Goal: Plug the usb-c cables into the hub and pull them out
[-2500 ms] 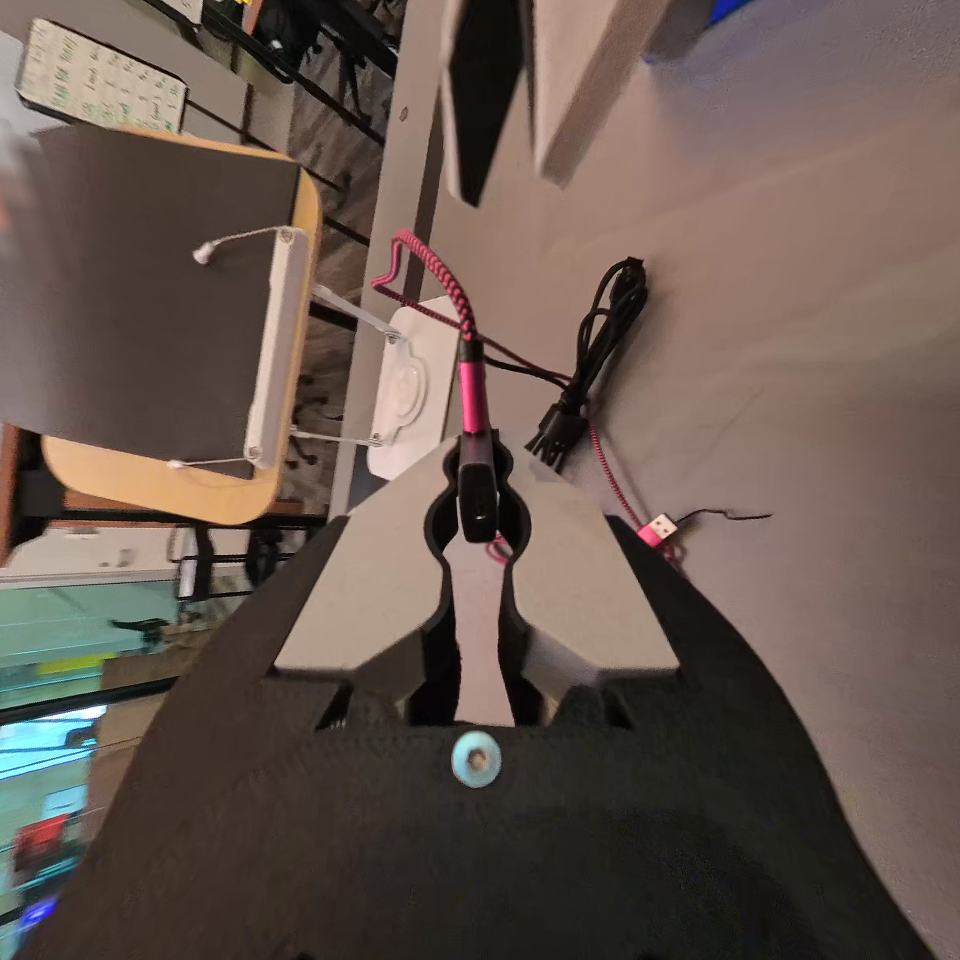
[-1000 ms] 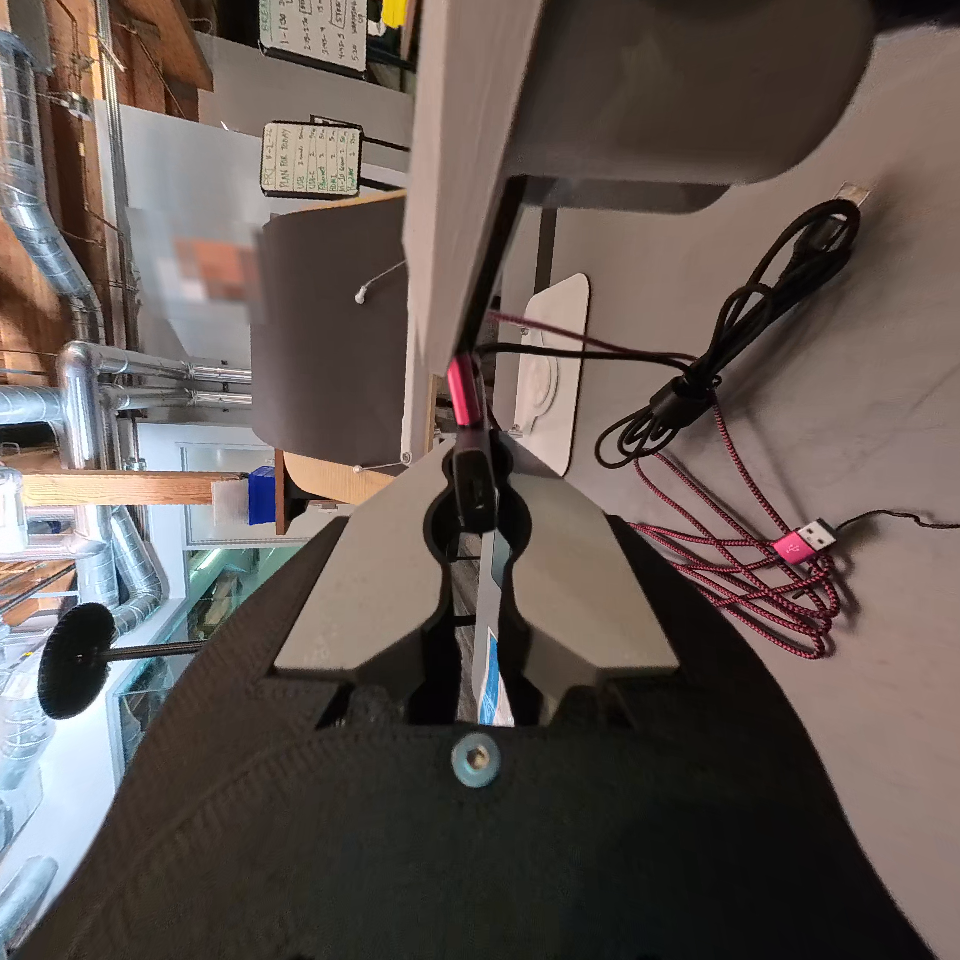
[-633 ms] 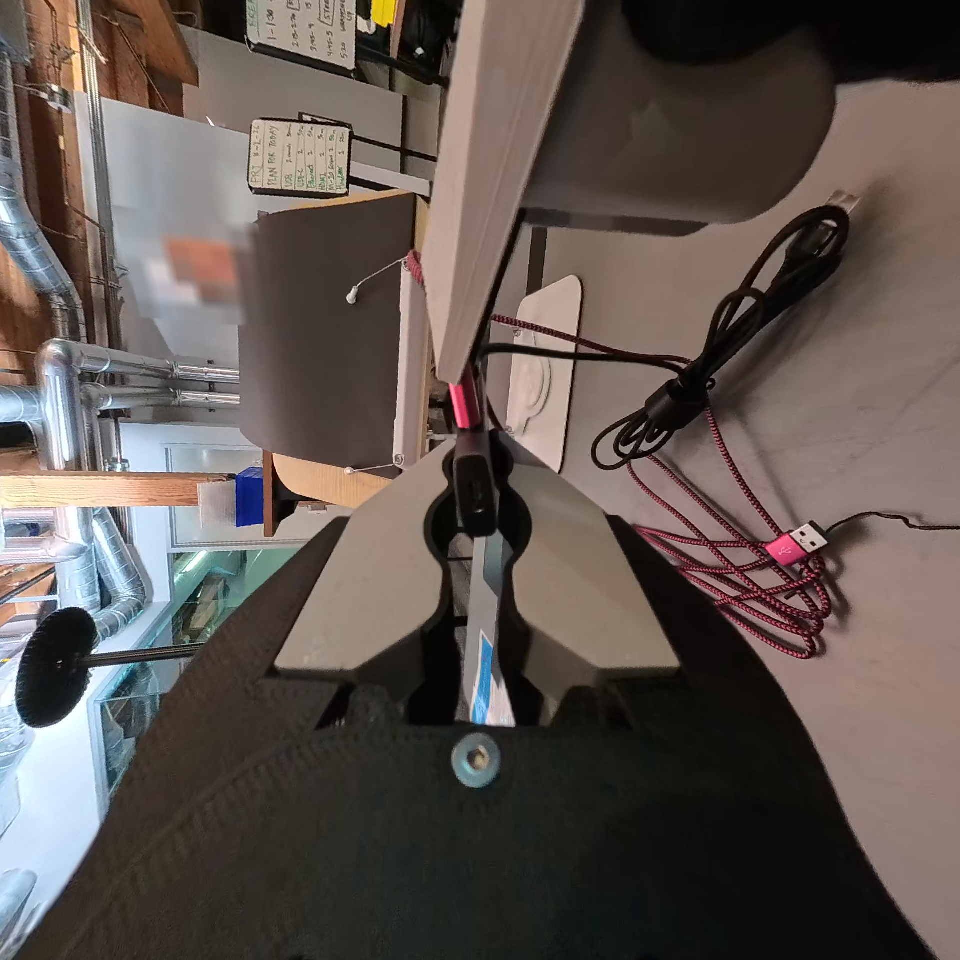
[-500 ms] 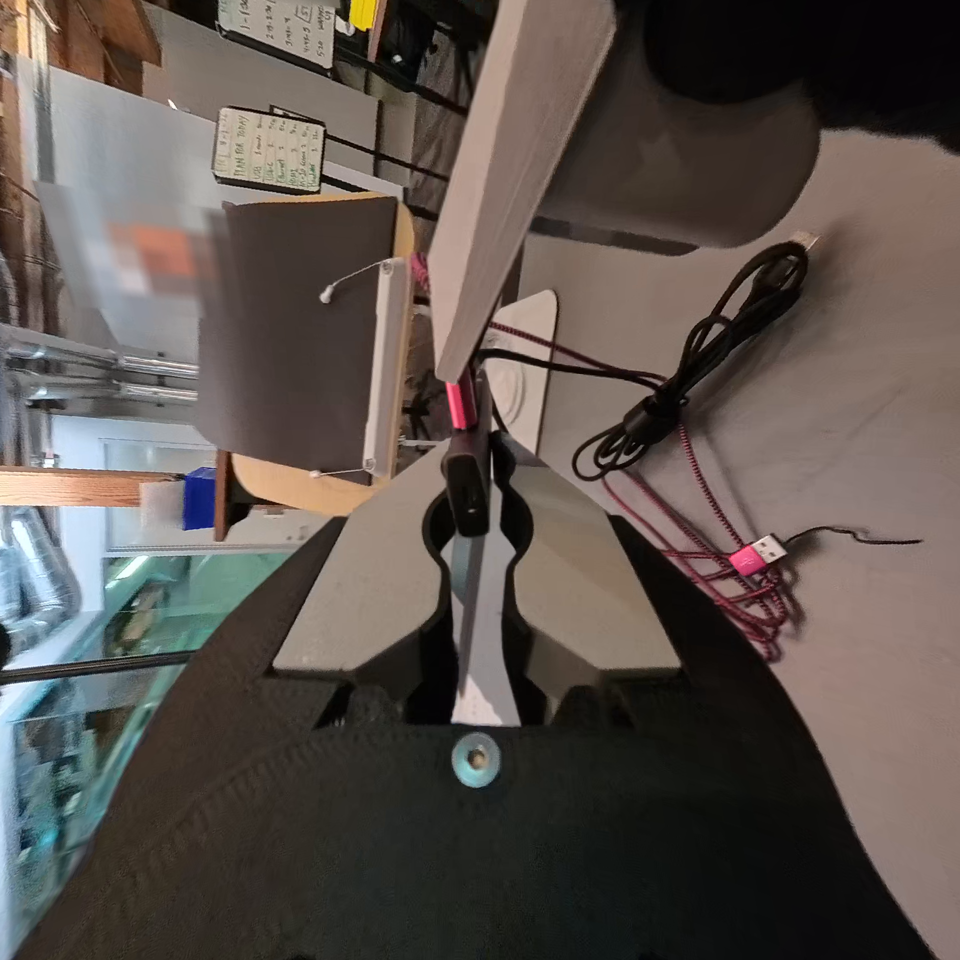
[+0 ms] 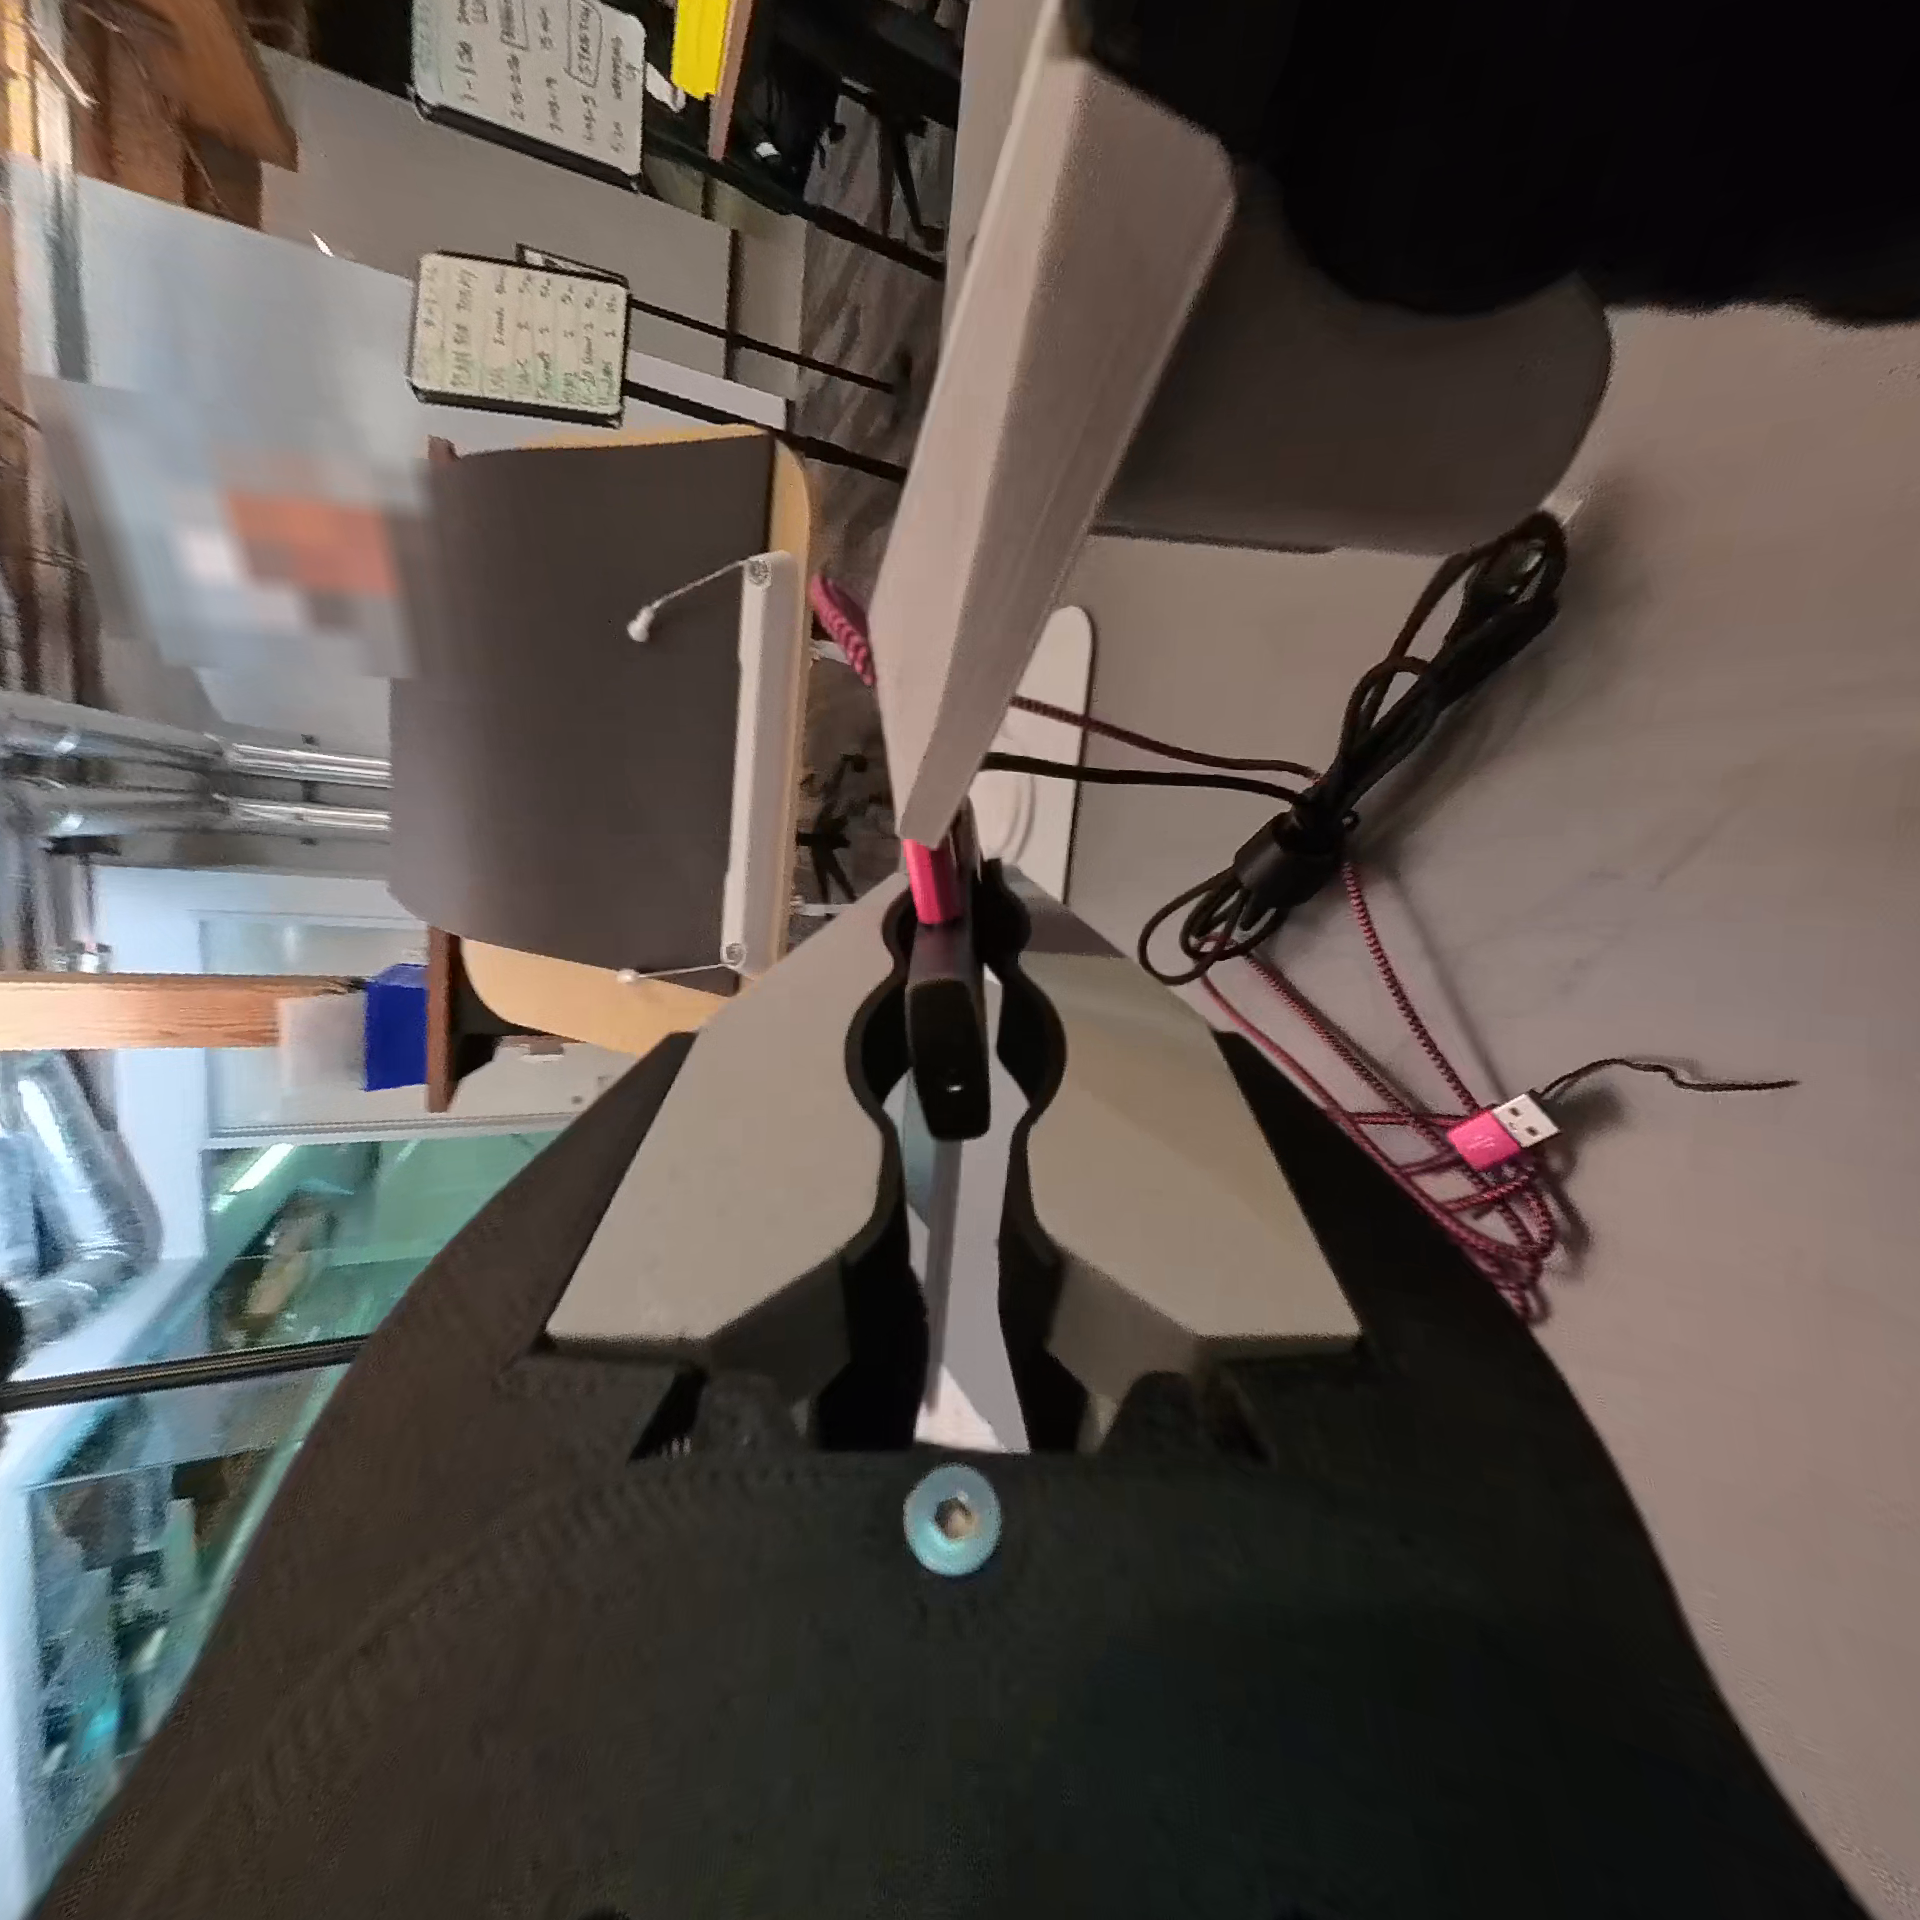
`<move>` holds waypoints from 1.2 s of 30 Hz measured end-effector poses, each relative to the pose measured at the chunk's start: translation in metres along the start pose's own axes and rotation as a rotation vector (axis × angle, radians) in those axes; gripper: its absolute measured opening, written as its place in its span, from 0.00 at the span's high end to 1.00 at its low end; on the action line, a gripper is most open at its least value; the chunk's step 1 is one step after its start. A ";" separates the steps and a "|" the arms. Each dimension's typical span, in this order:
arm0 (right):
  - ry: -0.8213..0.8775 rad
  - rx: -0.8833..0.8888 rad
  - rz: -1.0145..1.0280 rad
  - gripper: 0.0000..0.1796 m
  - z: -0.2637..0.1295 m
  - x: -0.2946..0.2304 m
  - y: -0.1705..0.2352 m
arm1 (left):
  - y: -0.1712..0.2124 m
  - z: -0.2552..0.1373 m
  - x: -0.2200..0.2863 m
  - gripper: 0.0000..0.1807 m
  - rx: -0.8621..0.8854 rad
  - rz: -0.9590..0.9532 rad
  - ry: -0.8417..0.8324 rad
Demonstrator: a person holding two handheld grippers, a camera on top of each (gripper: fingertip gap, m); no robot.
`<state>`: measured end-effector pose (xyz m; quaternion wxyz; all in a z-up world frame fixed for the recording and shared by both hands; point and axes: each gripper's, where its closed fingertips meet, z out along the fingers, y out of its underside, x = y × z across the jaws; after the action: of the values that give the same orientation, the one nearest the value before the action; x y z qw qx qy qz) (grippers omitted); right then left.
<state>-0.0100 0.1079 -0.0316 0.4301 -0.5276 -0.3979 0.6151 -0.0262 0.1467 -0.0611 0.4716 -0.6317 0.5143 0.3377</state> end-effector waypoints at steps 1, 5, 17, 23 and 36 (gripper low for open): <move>-0.007 -0.014 0.005 0.95 0.000 -0.001 0.001 | 0.000 0.000 0.001 0.96 0.006 0.015 -0.002; -0.034 -0.061 -0.001 0.94 -0.001 -0.002 0.003 | -0.001 -0.001 0.001 0.96 0.016 0.070 -0.006; -0.020 -0.026 0.018 0.96 -0.003 -0.002 -0.001 | -0.005 -0.001 -0.003 0.96 0.030 0.073 -0.012; 0.038 0.042 -0.005 0.96 -0.006 -0.009 -0.013 | -0.013 -0.009 -0.011 0.96 0.079 -0.141 0.049; 0.026 0.076 0.064 0.96 -0.015 -0.014 -0.021 | -0.023 -0.018 -0.010 0.96 0.159 -0.296 0.114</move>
<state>0.0084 0.1016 -0.0088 0.4351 -0.5313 -0.3513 0.6364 -0.0075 0.1338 -0.0405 0.5349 -0.6794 0.4665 0.1863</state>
